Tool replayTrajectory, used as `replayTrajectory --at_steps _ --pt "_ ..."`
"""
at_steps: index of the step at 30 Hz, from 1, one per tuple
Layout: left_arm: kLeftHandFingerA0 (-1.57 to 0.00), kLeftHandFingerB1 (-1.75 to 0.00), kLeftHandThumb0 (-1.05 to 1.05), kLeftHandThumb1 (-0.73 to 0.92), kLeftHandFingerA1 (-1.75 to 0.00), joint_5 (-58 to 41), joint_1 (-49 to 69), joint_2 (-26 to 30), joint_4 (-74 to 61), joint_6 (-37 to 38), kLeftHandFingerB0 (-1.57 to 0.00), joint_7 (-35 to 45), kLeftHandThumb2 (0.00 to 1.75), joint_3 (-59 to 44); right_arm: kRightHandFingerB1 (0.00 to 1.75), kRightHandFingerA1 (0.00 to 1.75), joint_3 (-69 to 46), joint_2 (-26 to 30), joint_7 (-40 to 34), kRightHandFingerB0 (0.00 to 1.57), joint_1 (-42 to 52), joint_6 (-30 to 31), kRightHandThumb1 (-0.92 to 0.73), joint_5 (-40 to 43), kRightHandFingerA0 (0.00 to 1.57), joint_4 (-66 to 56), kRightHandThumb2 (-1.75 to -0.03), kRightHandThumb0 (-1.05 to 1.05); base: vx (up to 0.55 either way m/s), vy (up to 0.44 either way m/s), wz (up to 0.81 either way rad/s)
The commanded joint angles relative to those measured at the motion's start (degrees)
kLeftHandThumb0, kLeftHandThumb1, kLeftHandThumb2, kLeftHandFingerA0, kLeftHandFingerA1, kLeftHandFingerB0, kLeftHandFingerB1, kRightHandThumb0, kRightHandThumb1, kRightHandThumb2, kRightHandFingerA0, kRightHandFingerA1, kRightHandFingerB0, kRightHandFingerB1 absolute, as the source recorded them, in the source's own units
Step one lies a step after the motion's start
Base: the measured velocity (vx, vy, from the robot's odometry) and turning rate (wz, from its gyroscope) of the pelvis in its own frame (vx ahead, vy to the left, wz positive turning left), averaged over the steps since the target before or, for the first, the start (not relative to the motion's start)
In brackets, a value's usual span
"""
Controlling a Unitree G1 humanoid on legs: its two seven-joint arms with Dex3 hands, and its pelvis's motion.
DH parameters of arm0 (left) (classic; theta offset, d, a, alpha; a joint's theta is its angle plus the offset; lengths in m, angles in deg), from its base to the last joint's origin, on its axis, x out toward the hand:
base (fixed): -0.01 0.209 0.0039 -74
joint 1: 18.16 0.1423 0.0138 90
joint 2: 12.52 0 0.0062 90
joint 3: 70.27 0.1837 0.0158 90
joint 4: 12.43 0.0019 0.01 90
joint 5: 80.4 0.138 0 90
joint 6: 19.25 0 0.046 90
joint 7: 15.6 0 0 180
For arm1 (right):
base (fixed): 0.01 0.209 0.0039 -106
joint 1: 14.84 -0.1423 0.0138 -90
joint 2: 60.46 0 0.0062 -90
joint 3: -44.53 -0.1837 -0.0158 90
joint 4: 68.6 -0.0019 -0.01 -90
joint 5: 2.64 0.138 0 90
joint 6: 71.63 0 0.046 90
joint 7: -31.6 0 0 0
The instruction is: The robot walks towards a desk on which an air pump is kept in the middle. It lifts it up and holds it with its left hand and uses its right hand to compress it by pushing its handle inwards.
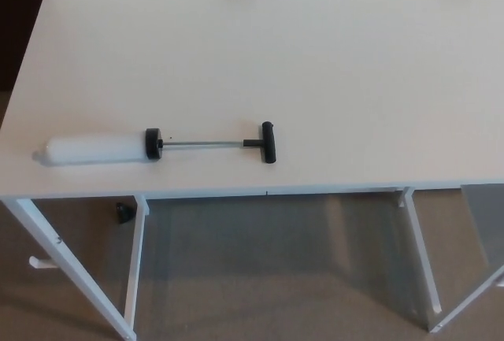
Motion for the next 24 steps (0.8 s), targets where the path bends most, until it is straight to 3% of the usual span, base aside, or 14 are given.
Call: replayTrajectory --at_steps 1,3,6,8,11,12,13,15,16,17,18,24 --pt "-0.07 -0.27 -0.31 0.58 -0.31 -6.73 4.98 2.35 -33.61 0.27 -0.14 -12.78 0.57 -12.91 0.39 0.46 -0.56 1.44 -0.1 0.48 1.16 0.13 -0.62 0.82 0.63 -2.5 -0.58 -0.25 0.0 0.0 0.0" --pt "-0.09 -0.3 -0.3 0.53 -0.27 -0.54 1.19 9.71 -48.17 3.61 -0.23 -12.25 0.57 -14.65 0.4 0.47 -0.28 1.28 -1.06 0.48 0.33 1.11 -0.6 0.45 0.67 -2.98 -0.58 -0.27 0.0 0.0 0.0" --pt "-0.09 -0.31 -0.3 0.5 -0.27 4.88 -1.47 15.76 -53.17 4.1 -0.25 -9.74 0.57 -13.76 0.4 0.48 -0.27 1.18 -1.28 0.48 -0.21 0.98 -0.6 0.4 0.68 -2.13 -0.58 -0.27 0.0 0.0 0.0" --pt "-0.09 -0.3 -0.3 0.46 -0.33 8.22 -3.68 22.17 -58.57 0.38 -0.23 -6.86 0.55 -11.6 0.4 0.48 -0.04 1.07 -1.55 0.48 0.54 1.01 -0.59 0.06 0.7 -3.05 -0.57 -0.29 0.0 0.0 0.0" --pt "-0.11 -0.29 -0.36 0.45 -0.33 11.74 -5.35 26.79 -61.72 -1.73 -0.22 -4.82 0.55 -9.43 0.4 0.48 -0.11 1.03 -1.5 0.49 1.0 0.6 -0.58 0.09 0.72 -2.91 -0.57 -0.3 0.0 0.0 0.0" --pt "-0.07 -0.49 -0.24 0.3 -0.52 13.8 -7.93 29.72 -62.22 -2.64 -0.06 -3.6 0.86 -6.53 0.4 0.47 -0.03 1.09 -1.49 0.5 1.13 0.56 -0.61 -0.05 0.71 -2.89 -0.58 -0.29 0.0 0.0 0.0" --pt "-0.07 -0.49 -0.24 0.3 -0.52 15.18 -9.77 31.79 -62.59 -3.36 -0.06 -2.78 0.86 -4.43 0.4 0.47 0.05 1.13 -1.49 0.5 1.22 0.56 -0.61 -0.16 0.71 -2.93 -0.58 -0.29 0.0 0.0 0.0" --pt "-0.07 -0.49 -0.24 0.3 -0.52 16.18 -11.44 33.65 -63.0 -4.26 -0.06 -2.22 0.86 -2.51 0.4 0.47 0.15 1.18 -1.51 0.5 1.29 0.62 -0.61 -0.3 0.71 -3.05 -0.58 -0.29 0.0 0.0 0.0" --pt "-0.17 -0.28 -0.39 0.45 -0.32 16.55 -13.64 36.09 -63.21 -6.27 -0.2 -0.96 0.54 0.32 0.4 0.47 0.12 1.25 -1.44 0.49 1.3 0.69 -0.61 -0.27 0.7 -2.92 -0.58 -0.27 0.0 0.0 0.0" --pt "-0.17 -0.28 -0.39 0.45 -0.32 16.8 -15.27 37.96 -63.39 -7.83 -0.2 -0.05 0.54 2.44 0.4 0.47 0.1 1.3 -1.38 0.49 1.31 0.74 -0.61 -0.24 0.7 -2.82 -0.58 -0.27 0.0 0.0 0.0" --pt "-0.09 -0.49 -0.23 0.29 -0.51 17.86 -17.94 39.31 -62.35 -8.45 -0.08 1.7 0.85 6.4 0.4 0.46 0.32 1.44 -1.32 0.5 1.26 0.47 -0.62 -0.55 0.69 -2.53 -0.58 -0.26 0.0 0.0 0.0" --pt "-0.08 -0.49 -0.24 0.29 -0.51 20.27 -25.08 40.19 -56.75 -7.8 -0.08 7.78 0.86 18.69 0.4 0.47 0.69 1.76 -1.46 0.5 1.2 0.18 -0.6 -1.18 0.75 -1.85 -0.57 -0.3 0.0 0.0 0.0"
